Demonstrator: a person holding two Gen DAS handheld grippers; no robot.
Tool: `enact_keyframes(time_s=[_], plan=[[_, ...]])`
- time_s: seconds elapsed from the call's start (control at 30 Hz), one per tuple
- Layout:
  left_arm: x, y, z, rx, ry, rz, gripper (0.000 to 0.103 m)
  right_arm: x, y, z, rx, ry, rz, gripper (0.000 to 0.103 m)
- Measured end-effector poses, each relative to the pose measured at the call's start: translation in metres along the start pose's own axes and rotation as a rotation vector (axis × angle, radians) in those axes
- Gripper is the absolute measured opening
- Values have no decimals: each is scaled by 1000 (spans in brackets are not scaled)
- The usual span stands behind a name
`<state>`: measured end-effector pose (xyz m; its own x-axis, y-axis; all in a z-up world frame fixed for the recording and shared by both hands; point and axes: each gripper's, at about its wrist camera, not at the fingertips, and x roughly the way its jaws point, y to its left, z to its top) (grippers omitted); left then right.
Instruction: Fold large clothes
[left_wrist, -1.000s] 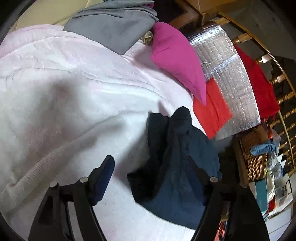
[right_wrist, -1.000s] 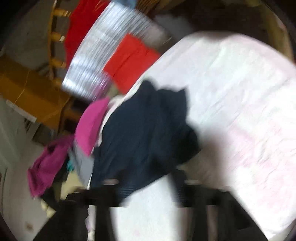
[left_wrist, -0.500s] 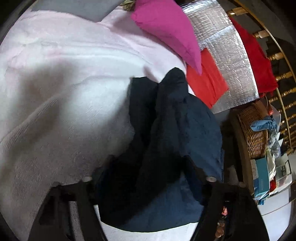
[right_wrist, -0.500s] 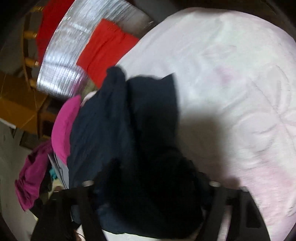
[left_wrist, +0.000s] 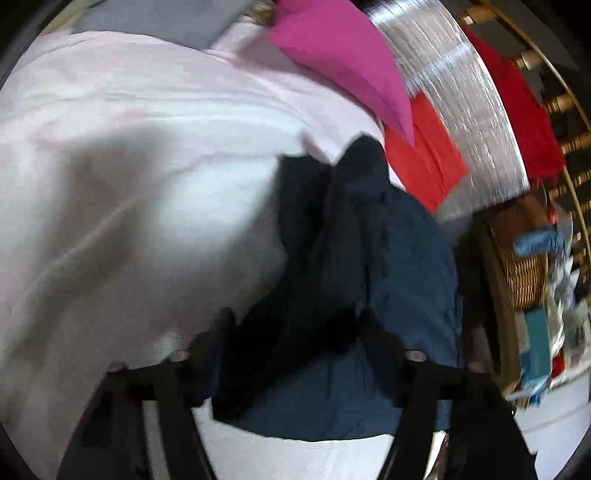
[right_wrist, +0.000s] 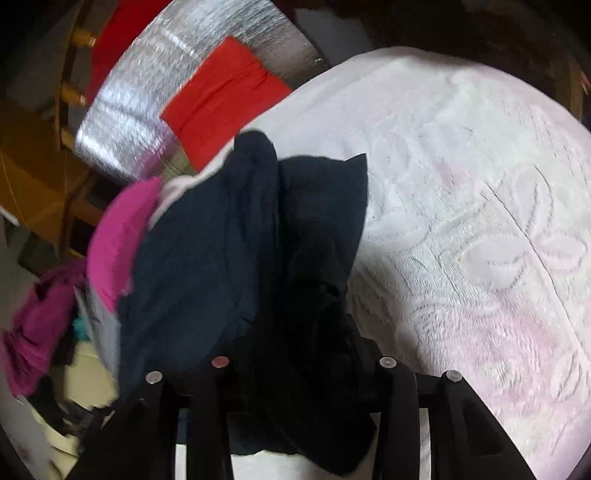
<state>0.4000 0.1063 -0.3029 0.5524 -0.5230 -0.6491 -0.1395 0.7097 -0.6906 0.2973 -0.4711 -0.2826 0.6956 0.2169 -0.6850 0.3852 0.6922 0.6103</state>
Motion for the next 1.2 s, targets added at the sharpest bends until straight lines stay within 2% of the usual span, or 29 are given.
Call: enact_keyframes(time_s=[0.03, 0.13, 0.2, 0.27, 0.33, 0.4, 0.47, 0.53, 0.57, 0.6, 0.63, 0.7, 0.73, 0.8, 0.93, 1.0, 1.03, 1.07, 1.1, 1.13, 1.2], plan=[[-6, 3, 0, -14, 4, -27, 73, -8, -3, 2, 21, -16, 13, 59], [-16, 1, 2, -19, -41, -83, 78, -36, -15, 9, 81, -119, 55, 75], [-15, -3, 0, -3, -47, -88, 82, -42, -24, 16, 110, -140, 77, 75], [-3, -9, -2, 7, -15, -90, 83, -36, -32, 22, 157, -135, 87, 75], [12, -11, -4, 2, 25, -80, 83, -29, -38, 26, 188, -112, 104, 75], [18, -11, -6, 7, 18, -37, 82, -14, -38, 31, 192, -86, 101, 75], [22, -13, -5, 6, 9, -31, 82, 6, -37, 35, 182, -45, 97, 75], [22, -18, -6, 35, -11, -8, 67, 23, -36, 33, 186, -7, 108, 75], [22, -21, -7, 60, -18, 7, 55, 34, -35, 31, 182, 19, 118, 70], [21, -23, -8, 80, -18, -11, 42, 43, -31, 29, 169, 47, 116, 54], [20, -24, -9, 89, -17, -31, 37, 47, -26, 26, 154, 50, 100, 50], [14, -27, -11, 124, -24, -43, 24, 48, -11, 25, 105, 25, 66, 36], [12, -28, -11, 128, -24, -51, 22, 46, -2, 24, 73, 15, 50, 32], [4, -30, -13, 115, -6, -100, 13, 33, 13, 21, 20, -18, 55, 30], [-21, -35, -25, 193, -15, -79, 13, 7, 22, 9, -15, -28, 102, 29], [-22, -25, -29, 163, 12, -64, 16, 9, 16, 4, -13, -13, 83, 29], [-18, -20, -27, 150, 27, -36, 20, 16, 11, 3, -12, 9, 45, 30], [-15, -16, -25, 141, 43, -4, 33, 22, 1, 1, -4, 28, 6, 38], [-10, -11, -20, 125, 57, 22, 42, 30, -7, 1, 11, 46, -33, 52], [-10, -8, -18, 105, 65, 28, 46, 33, -13, 0, 25, 52, -44, 61], [-16, -7, -16, 71, 44, 50, 52, 29, -20, 1, 77, 47, -35, 62]])
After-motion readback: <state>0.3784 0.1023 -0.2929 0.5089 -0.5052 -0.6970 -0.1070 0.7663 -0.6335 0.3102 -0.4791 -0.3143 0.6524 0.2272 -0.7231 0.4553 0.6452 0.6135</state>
